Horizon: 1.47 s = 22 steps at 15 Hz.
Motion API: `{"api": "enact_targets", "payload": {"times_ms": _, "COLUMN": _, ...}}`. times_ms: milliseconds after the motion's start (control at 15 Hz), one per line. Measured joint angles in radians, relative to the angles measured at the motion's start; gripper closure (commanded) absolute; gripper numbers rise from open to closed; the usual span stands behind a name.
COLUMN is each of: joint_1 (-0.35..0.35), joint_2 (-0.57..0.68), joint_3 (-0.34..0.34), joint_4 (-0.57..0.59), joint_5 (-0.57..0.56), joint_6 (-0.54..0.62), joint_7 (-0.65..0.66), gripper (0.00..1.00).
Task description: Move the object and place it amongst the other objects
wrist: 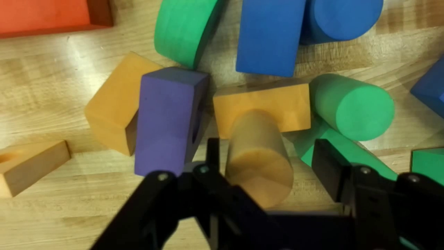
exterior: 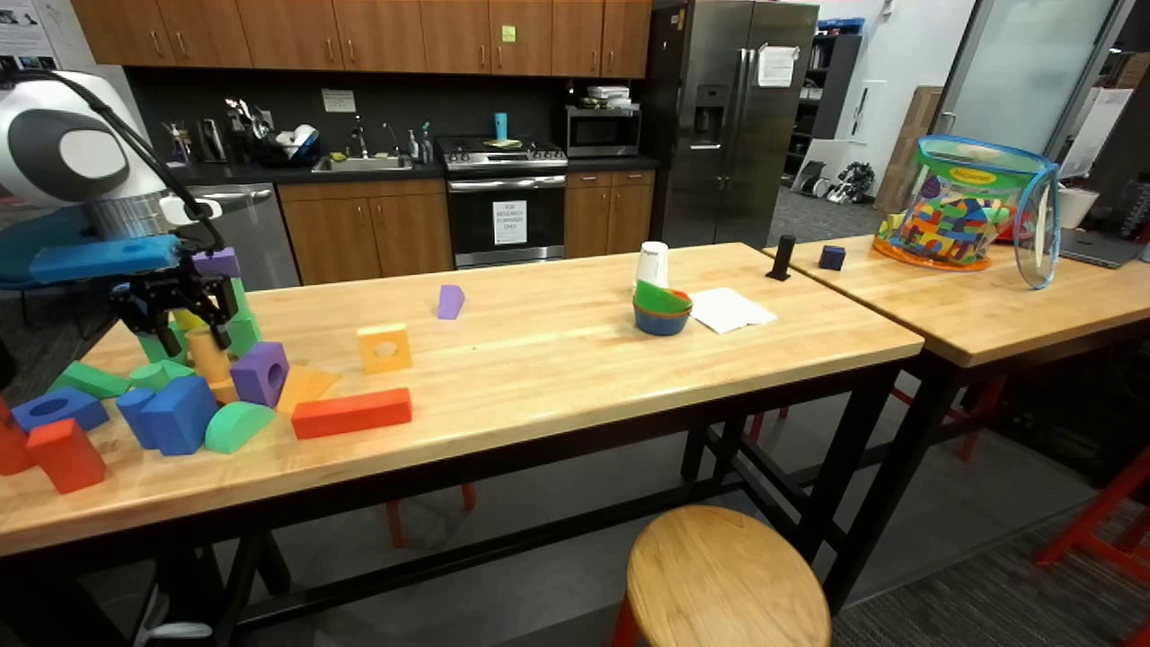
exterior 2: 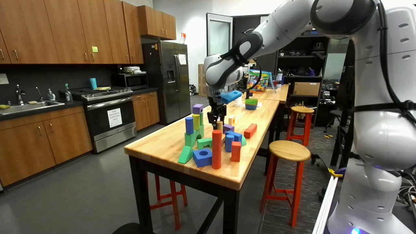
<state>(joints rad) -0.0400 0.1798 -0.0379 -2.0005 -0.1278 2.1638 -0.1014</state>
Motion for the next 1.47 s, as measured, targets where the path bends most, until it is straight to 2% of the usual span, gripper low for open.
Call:
{"api": "enact_targets", "payload": {"times_ms": 400, "joint_1": 0.0, "joint_2": 0.0, "joint_3": 0.0, "joint_4": 0.0, "joint_5": 0.0, "joint_6": 0.0, "joint_7": 0.0, "gripper": 0.3}}
{"api": "enact_targets", "payload": {"times_ms": 467, "joint_1": 0.0, "joint_2": 0.0, "joint_3": 0.0, "joint_4": 0.0, "joint_5": 0.0, "joint_6": 0.0, "joint_7": 0.0, "gripper": 0.07}}
{"api": "enact_targets", "payload": {"times_ms": 667, "joint_1": 0.0, "joint_2": 0.001, "joint_3": 0.0, "joint_4": 0.0, "joint_5": 0.0, "joint_6": 0.001, "joint_7": 0.0, "gripper": 0.01}}
{"api": "enact_targets", "payload": {"times_ms": 1467, "joint_1": 0.019, "joint_2": -0.011, "joint_3": 0.0, "joint_4": -0.004, "joint_5": -0.025, "joint_6": -0.004, "joint_7": 0.01, "gripper": 0.0}}
